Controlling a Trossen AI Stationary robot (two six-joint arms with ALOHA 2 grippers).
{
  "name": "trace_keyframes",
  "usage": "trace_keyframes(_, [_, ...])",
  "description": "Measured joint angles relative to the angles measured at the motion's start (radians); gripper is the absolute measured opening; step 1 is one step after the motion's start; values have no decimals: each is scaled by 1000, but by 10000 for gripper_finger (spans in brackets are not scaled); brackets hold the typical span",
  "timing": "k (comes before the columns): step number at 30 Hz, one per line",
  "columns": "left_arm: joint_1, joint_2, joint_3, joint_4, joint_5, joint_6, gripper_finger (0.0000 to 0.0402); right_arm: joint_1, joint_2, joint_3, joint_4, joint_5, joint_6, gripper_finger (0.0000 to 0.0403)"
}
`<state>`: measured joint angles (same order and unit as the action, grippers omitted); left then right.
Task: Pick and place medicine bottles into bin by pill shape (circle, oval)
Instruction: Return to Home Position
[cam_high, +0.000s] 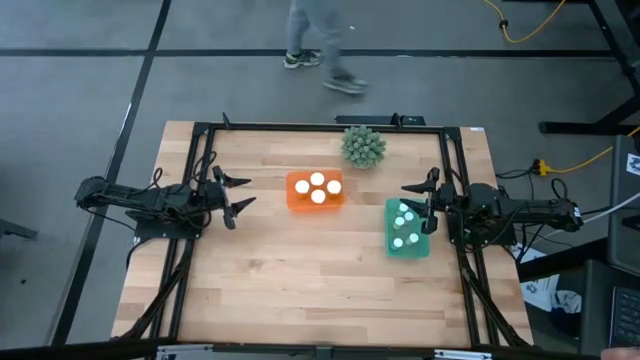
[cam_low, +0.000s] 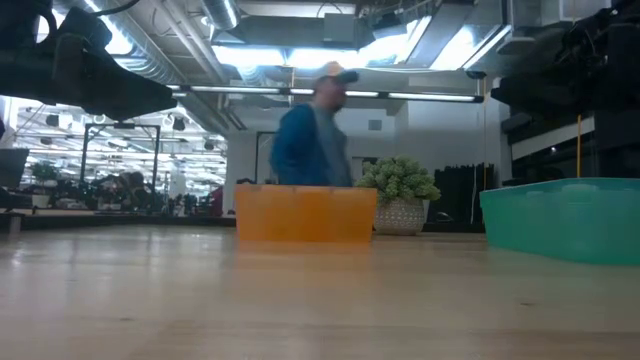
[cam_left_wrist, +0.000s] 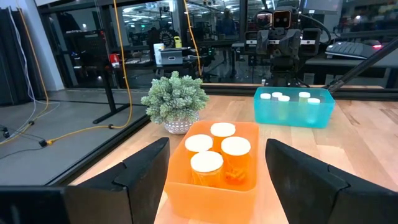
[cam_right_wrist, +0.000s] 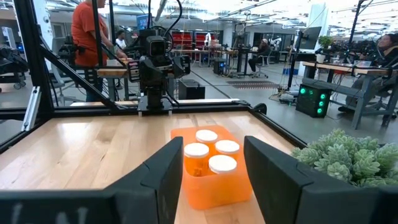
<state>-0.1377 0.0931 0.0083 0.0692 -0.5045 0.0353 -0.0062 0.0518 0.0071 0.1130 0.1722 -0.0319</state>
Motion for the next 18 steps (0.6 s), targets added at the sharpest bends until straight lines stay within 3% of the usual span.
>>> trace_keyframes(18, [0,0,0,0,0,0,257,0,0,0,-22,0,0,172])
